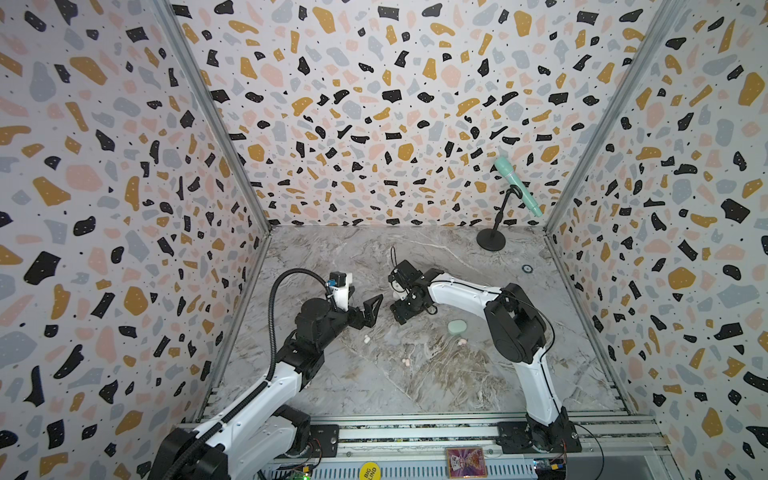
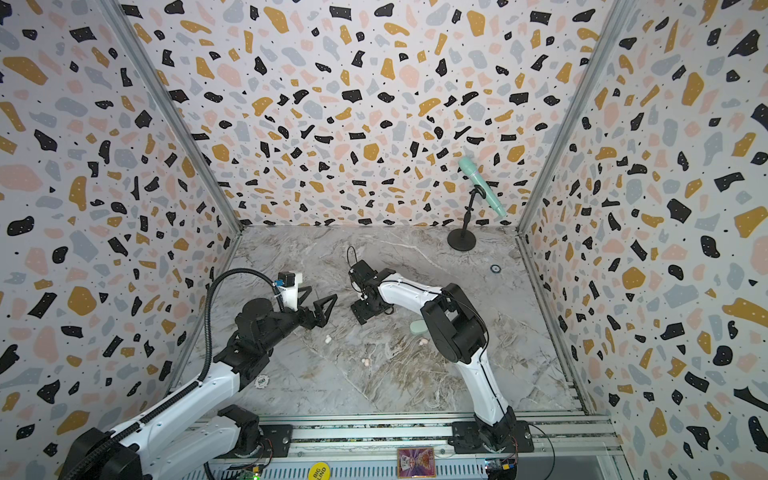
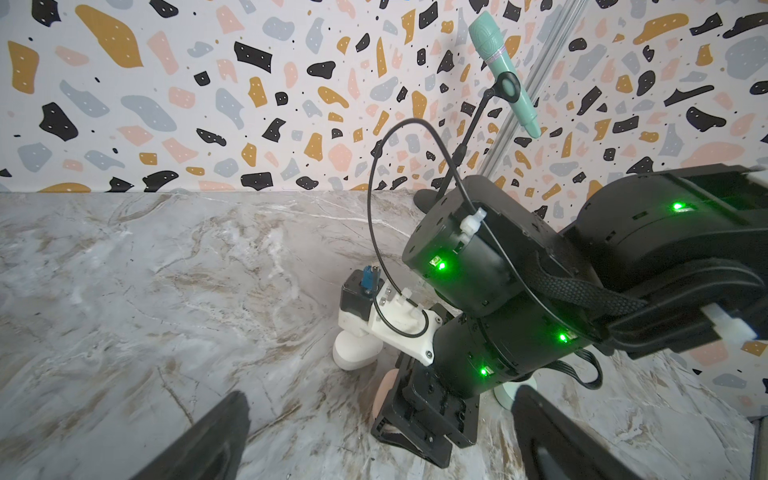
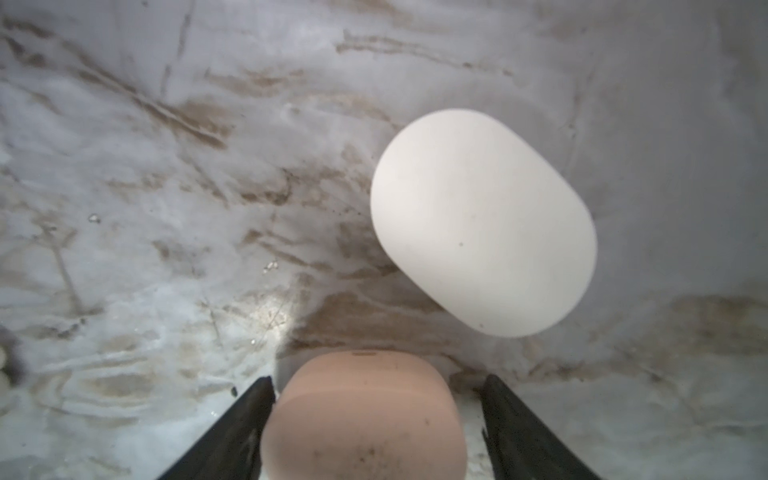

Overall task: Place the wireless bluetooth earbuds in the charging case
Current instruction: 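Move the right gripper over the pink case and close on it, then lift the pink case toward the left gripper while the left gripper reaches to it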

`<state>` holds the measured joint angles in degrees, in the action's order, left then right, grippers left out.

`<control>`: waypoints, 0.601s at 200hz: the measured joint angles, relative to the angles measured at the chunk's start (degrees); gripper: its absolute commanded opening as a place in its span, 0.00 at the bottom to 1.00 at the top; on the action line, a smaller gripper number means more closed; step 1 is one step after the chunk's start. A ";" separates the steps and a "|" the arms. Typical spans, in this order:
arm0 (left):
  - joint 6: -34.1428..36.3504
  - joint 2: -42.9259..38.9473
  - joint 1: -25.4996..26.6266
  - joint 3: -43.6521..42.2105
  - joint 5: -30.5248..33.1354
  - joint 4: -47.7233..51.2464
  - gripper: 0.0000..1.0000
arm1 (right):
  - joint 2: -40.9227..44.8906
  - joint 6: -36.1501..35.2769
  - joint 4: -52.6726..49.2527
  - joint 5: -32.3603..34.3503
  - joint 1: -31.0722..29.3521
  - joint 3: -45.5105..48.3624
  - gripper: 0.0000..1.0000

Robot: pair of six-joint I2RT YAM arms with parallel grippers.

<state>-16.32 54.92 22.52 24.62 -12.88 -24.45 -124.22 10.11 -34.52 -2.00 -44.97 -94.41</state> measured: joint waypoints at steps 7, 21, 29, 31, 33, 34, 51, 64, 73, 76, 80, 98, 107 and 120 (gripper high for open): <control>0.00 0.00 0.00 0.00 -0.04 0.00 1.00 | 0.00 0.02 0.02 0.00 0.00 0.00 0.73; 0.00 0.00 -0.02 0.00 -0.09 0.00 1.00 | 0.00 0.04 0.02 0.00 -0.02 0.00 0.69; 0.00 0.00 -0.02 -0.02 -0.09 0.00 1.00 | 0.00 0.04 0.02 0.00 -0.02 0.00 0.67; 0.00 0.00 -0.02 -0.02 -0.09 0.00 1.00 | 0.00 0.04 0.02 0.00 -0.02 0.00 0.67; 0.00 0.00 -0.02 -0.02 -0.09 0.02 1.00 | 0.00 0.11 0.02 0.00 -0.02 0.00 0.66; 0.00 0.00 -0.02 -0.02 -0.09 0.00 1.00 | 0.00 0.07 0.02 0.00 -0.02 0.00 0.66; 0.00 0.00 -0.02 -0.02 -0.09 0.00 1.00 | 0.00 0.11 0.02 0.00 -0.04 0.00 0.62; 0.04 0.00 -0.02 -0.04 -0.09 0.02 1.00 | 0.00 0.13 0.02 -0.02 -0.04 0.00 0.61; 0.07 0.00 -0.02 -0.04 -0.09 0.04 1.00 | 0.00 0.22 0.02 0.00 -0.04 0.00 0.60; 0.09 0.00 -0.02 -0.04 -0.09 0.02 1.00 | 0.00 0.28 0.00 0.00 -0.04 0.00 0.60; 0.11 0.00 -0.02 -0.04 -0.09 0.02 1.00 | 0.00 0.33 0.00 0.00 -0.04 0.00 0.59; 0.24 0.07 -0.02 -0.04 -0.09 0.04 1.00 | 0.00 0.61 -0.04 0.00 -0.04 0.00 0.58; 0.31 0.13 -0.02 -0.04 -0.09 0.04 1.00 | 0.00 0.94 -0.13 0.00 -0.04 0.00 0.58; 0.66 0.37 -0.02 -0.04 -0.13 0.00 1.00 | 0.11 1.42 -0.63 -0.02 0.17 0.00 0.57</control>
<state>-15.66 55.29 22.50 24.58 -13.02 -24.45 -124.11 11.53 -35.16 -2.02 -44.80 -94.41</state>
